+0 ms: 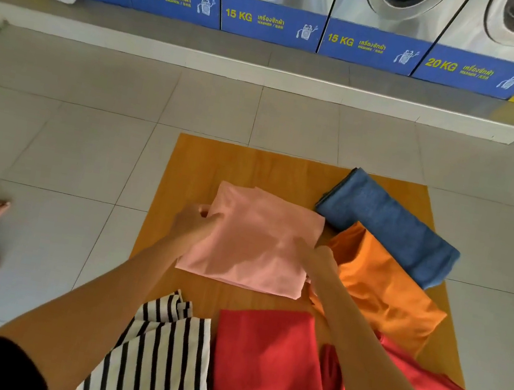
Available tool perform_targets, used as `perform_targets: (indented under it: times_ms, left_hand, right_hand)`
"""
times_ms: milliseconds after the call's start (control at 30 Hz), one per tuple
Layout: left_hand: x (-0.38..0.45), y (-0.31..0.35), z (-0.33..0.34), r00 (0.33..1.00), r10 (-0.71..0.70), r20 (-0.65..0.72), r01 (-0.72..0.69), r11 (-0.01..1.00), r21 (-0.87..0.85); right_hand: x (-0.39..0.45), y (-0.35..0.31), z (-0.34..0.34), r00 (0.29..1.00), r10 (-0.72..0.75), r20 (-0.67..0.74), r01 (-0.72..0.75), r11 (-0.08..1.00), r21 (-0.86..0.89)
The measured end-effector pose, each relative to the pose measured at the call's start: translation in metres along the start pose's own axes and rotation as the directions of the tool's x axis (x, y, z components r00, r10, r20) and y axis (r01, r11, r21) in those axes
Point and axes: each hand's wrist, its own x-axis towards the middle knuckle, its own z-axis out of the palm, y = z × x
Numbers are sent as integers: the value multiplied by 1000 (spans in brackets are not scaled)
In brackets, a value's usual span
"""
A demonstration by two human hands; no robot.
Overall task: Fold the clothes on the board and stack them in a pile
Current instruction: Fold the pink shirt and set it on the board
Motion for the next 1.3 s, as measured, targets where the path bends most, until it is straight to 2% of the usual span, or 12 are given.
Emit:
perform_targets:
  times_ms: [100, 233, 400, 533, 600, 733, 867, 967, 1067, 1133, 1233, 1300]
  left_hand:
    - [6, -3, 2, 999, 16, -49, -18, 999, -45]
    - [3, -20, -3, 983, -87, -161, 57, 981, -183]
    - [-10, -58, 9, 946, -114, -303, 111, 993, -27]
    - [-13, -54, 8, 946, -190, -263, 132, 966, -221]
    - [-7, -57, 7, 947, -256, -196, 183, 927, -328]
    - [15, -66, -11, 930, -363, -53, 289, 815, -503]
    - [44, -56, -44, 928, -362, -92, 238, 761, -603]
    - [72, -40, -68, 933, -327, -151, 148, 731, -666]
    - [102, -22, -85, 922, -300, -246, 69, 751, -657]
    - [119, -16, -86, 911, -292, -290, 64, 797, -601]
    - [136, -19, -73, 908, -322, -268, 153, 850, -504]
    - [141, -21, -67, 896, -360, -258, 190, 839, -510]
  right_hand:
    - [3, -2, 5, 1000, 10, 11, -10, 1000, -18]
    - [3, 4, 9, 998, -49, 26, 49, 999, 1]
    - [-5, 1, 22, 993, -116, 12, 114, 989, 96]
    - [-8, -6, 34, 992, 23, 125, -54, 966, 253]
    - [-10, -13, 34, 983, 21, 185, -74, 955, 287]
    - [-2, -40, 31, 967, -84, 239, 11, 956, 292]
    - [7, -93, 35, 946, -154, 286, 65, 952, 298]
    - [18, -136, 42, 918, -244, 313, 117, 920, 373]
    - [39, -160, 53, 910, -291, 296, 144, 890, 433]
    - [55, -159, 62, 925, -277, 259, 157, 901, 404]
    - [75, -139, 73, 951, -231, 204, 177, 952, 251]
    - [83, -129, 77, 957, -225, 182, 177, 953, 244]
